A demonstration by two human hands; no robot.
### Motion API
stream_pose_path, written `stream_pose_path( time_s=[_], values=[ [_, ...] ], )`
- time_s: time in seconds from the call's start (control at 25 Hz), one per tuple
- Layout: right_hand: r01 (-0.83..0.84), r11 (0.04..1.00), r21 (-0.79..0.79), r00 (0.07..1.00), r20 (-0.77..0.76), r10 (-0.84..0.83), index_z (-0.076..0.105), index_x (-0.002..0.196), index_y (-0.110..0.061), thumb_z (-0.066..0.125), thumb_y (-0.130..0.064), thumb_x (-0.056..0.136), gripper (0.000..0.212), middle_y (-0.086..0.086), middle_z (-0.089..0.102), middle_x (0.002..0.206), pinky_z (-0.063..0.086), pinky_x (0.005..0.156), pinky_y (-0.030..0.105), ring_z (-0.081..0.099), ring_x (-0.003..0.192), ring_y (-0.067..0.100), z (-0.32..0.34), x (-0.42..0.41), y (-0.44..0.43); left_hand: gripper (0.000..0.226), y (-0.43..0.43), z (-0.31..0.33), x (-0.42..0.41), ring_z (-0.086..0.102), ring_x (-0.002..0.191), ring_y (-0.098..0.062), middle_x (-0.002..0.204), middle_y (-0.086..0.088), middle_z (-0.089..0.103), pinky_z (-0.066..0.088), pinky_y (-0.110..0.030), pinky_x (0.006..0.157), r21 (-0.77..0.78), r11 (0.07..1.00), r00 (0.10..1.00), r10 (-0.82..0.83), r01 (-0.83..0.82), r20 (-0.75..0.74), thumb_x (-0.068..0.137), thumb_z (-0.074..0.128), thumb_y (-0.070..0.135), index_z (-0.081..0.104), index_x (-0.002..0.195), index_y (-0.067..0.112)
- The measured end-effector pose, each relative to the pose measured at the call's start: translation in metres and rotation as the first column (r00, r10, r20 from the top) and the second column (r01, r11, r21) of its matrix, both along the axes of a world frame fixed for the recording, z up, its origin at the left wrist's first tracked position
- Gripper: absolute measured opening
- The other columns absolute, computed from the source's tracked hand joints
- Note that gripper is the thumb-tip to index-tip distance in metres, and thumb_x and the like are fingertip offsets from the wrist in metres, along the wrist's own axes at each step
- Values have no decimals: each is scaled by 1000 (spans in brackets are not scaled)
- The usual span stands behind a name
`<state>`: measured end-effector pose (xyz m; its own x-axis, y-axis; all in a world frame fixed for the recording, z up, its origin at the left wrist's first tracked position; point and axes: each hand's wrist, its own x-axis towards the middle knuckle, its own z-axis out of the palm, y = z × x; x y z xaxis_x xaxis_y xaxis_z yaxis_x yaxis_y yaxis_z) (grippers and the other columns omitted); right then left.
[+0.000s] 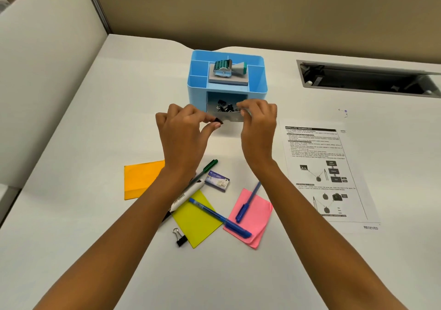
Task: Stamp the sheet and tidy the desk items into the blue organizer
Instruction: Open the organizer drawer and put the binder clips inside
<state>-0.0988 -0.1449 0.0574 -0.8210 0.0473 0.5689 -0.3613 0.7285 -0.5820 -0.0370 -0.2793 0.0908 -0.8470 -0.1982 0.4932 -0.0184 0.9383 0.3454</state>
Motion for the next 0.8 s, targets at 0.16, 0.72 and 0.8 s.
stream_pose_path(
  time_s=[0.16, 0.72, 0.8],
  values=[
    [34, 999, -30, 999, -8, -34, 69, 96, -8, 59, 0, 88, 15, 7, 63, 94, 36, 74, 18, 49, 91, 22, -17, 37, 18, 22, 4, 8, -35, 52, 91, -21, 90, 2, 69, 12, -26, 72, 16, 1000, 1000, -13, 13, 8, 84, 64, 41, 73, 96, 25],
    [27, 998, -54, 992, 125, -21, 69, 98, -11, 63, 4, 86, 21, 4, 62, 94, 36, 77, 9, 48, 93, 12, -36, 109, 39, 21, 10, -4, -43, 51, 101, -22, 104, 0, 68, 20, -28, 77, 103, 991, 991, -99, 90, 91, 89, 61, 34, 71, 104, 25],
    [-43, 999, -25, 989, 138, 46, 69, 99, -11, 64, 4, 85, 21, 5, 62, 94, 38, 79, 12, 49, 94, 13, -37, 123, 35, 15, 2, -6, -8, 51, 98, -21, 101, 3, 67, 15, -25, 73, 117, 989, 990, -104, 93, 92, 88, 62, 33, 71, 97, 26]
  ],
)
